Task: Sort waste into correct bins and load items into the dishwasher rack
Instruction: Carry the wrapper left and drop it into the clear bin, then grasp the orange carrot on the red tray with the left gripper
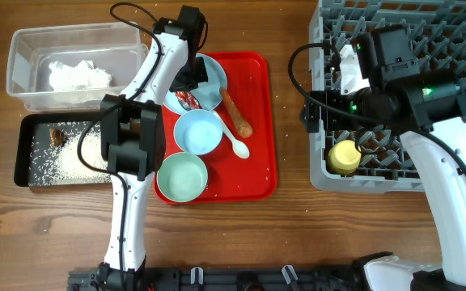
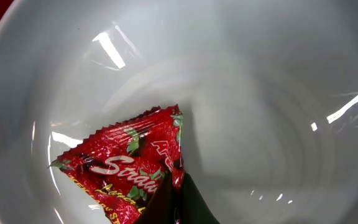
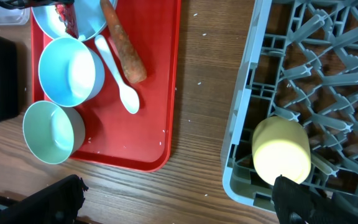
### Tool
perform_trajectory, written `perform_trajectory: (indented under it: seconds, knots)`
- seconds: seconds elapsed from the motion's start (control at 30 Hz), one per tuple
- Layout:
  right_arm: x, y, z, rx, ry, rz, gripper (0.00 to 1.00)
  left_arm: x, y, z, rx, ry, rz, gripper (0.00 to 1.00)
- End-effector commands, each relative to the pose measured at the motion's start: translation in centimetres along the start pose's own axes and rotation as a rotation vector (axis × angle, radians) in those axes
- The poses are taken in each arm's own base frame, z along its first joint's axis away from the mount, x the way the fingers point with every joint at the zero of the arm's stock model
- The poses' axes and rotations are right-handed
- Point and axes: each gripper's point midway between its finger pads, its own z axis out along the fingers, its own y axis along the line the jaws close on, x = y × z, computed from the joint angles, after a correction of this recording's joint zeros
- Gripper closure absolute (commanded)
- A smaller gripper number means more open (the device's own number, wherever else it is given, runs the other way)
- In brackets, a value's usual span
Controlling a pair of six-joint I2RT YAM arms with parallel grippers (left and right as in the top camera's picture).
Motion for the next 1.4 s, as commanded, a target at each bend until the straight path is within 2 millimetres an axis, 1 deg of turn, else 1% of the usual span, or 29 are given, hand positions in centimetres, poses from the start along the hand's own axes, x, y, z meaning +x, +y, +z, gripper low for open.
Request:
perform_trajectory:
  seconds: [0.0, 0.03, 0.1, 0.17, 0.2, 0.27, 0.33, 0.37, 0.4, 0.43, 0.47, 0.5, 0.53, 0.57, 0.6, 0.63, 0.67, 0.73, 0.83, 0.93, 1.0, 1.1, 1.13, 1.17, 1.2, 1.23, 1.27, 1.33, 1.37]
  knots:
    - [0.1, -0.4, 0.5, 0.021, 0.011, -0.007, 0.01, -0.8, 1.1, -2.2, 0.001, -0.039, -0.017, 0.96]
    - [0.1, -0.4, 0.5, 0.021, 0.011, -0.007, 0.0, -1.3, 1.2, -3.6, 0.014, -0.069, -0.026, 0.96]
    - [0.1, -0.4, 0.5, 0.021, 0.011, -0.007, 0.01, -2.8, 2.1, -8.1, 0.055, -0.159, -0.054, 0.96]
    - [0.1, -0.4, 0.5, 0.021, 0.012, -0.007, 0.0, -3.9, 3.3, -11.7, 0.084, -0.233, -0.085, 0.96]
    - [0.2, -0.4, 0.5, 0.022, 0.013, -0.007, 0.0, -4.4, 4.2, -13.5, 0.096, -0.27, -0.104, 0.96]
    - [0.2, -0.5, 0.5, 0.022, 0.017, -0.006, 0.0, -5.5, 7.1, -17.0, 0.107, -0.352, -0.164, 0.96]
    - [0.3, -0.5, 0.5, 0.023, 0.02, -0.006, 0.0, -6.4, 10.0, -18.3, 0.093, -0.394, -0.221, 0.96]
    - [0.3, -0.5, 0.5, 0.023, 0.02, -0.006, 0.0, -7.0, 12.3, -18.3, 0.081, -0.401, -0.266, 0.96]
    - [0.3, -0.5, 0.5, 0.022, 0.018, -0.006, 0.0, -7.4, 14.4, -17.8, 0.065, -0.396, -0.307, 0.96]
    - [0.3, -0.4, 0.5, 0.022, 0.017, -0.006, 0.0, -7.6, 15.7, -17.3, 0.055, -0.388, -0.332, 0.96]
    - [0.3, -0.5, 0.5, 0.022, 0.018, -0.006, 0.0, -8.1, 17.7, -16.3, 0.039, -0.377, -0.369, 0.96]
    - [0.3, -0.5, 0.5, 0.022, 0.018, -0.005, 0.0, -8.3, 19.0, -15.4, 0.028, -0.367, -0.395, 0.95]
    - [0.3, -0.5, 0.5, 0.022, 0.018, -0.005, 0.0, -8.6, 20.1, -14.5, 0.019, -0.357, -0.416, 0.87]
    - [0.3, -0.5, 0.5, 0.022, 0.018, -0.004, 0.0, -8.7, 21.3, -13.4, 0.009, -0.341, -0.438, 0.5]
    - [0.3, -0.4, 0.5, 0.022, 0.018, -0.004, 0.0, -8.8, 21.9, -12.7, 0.003, -0.33, -0.449, 0.19]
    - [0.3, -0.4, 0.5, 0.022, 0.018, -0.004, 0.0, -8.8, 22.4, -12.2, -0.003, -0.321, -0.458, 0.06]
    - [0.3, -0.4, 0.5, 0.022, 0.018, -0.003, 0.0, -8.8, 22.8, -11.8, -0.006, -0.314, -0.464, 0.0]
    - [0.3, -0.4, 0.5, 0.022, 0.018, -0.004, 0.0, -8.9, 22.9, -11.9, -0.005, -0.319, -0.468, 0.0]
    - [0.3, -0.4, 0.5, 0.022, 0.018, -0.004, 0.0, -9.0, 22.0, -13.2, 0.011, -0.343, -0.451, 0.0]
    - [0.3, -0.4, 0.5, 0.022, 0.018, -0.004, 0.0, -8.7, 19.7, -15.1, 0.05, -0.366, -0.365, 0.0]
    - [0.3, -0.4, 0.5, 0.022, 0.018, -0.004, 0.0, -8.0, 17.1, -17.3, 0.101, -0.38, -0.315, 0.0]
    - [0.2, -0.4, 0.5, 0.021, 0.014, -0.004, 0.0, -6.1, 13.2, -19.1, 0.143, -0.363, -0.241, 0.0]
    - [0.1, -0.4, 0.5, 0.02, 0.01, -0.005, 0.0, -5.1, 10.9, -19.4, 0.153, -0.343, -0.201, 0.0]
    - [0.0, -0.4, 0.5, 0.02, 0.008, -0.005, 0.0, -4.0, 9.0, -19.3, 0.16, -0.317, -0.181, 0.0]
    - [0.0, -0.4, 0.5, 0.02, 0.006, -0.005, 0.0, -2.6, 6.5, -18.9, 0.166, -0.28, -0.152, 0.0]
    - [-0.1, -0.4, 0.5, 0.019, 0.005, -0.006, 0.0, -1.6, 4.8, -18.5, 0.17, -0.257, -0.139, 0.0]
    - [-0.1, -0.4, 0.5, 0.019, 0.004, -0.006, 0.0, -0.2, 2.5, -17.9, 0.176, -0.228, -0.127, 0.0]
    - [-0.1, -0.4, 0.5, 0.02, 0.004, -0.009, 0.0, 2.1, -1.1, -16.5, 0.186, -0.189, -0.118, 0.0]
    - [-0.1, -0.4, 0.5, 0.02, 0.004, -0.009, 0.0, 3.2, -2.5, -15.7, 0.188, -0.166, -0.137, 0.0]
